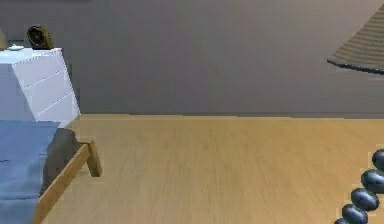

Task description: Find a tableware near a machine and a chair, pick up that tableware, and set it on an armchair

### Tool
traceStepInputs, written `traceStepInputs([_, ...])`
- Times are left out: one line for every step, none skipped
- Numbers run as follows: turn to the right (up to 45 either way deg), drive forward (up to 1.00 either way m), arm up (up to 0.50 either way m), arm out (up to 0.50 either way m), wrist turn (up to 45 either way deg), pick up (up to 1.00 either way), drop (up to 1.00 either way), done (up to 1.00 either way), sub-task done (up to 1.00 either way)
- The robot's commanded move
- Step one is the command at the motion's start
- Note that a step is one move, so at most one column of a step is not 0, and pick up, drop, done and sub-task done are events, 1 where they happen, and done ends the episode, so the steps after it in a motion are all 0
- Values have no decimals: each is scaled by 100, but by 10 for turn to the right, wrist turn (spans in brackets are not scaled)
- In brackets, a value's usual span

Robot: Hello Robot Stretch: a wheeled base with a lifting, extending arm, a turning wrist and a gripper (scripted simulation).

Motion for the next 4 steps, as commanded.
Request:
traceStepInputs([-30,0,0,0,0,0,0,0,0])
traceStepInputs([450,0,0,0,0,0,0,0,0])
traceStepInputs([450,0,0,0,0,0,0,0,0])
traceStepInputs([360,0,0,0,0,0,0,0,0])
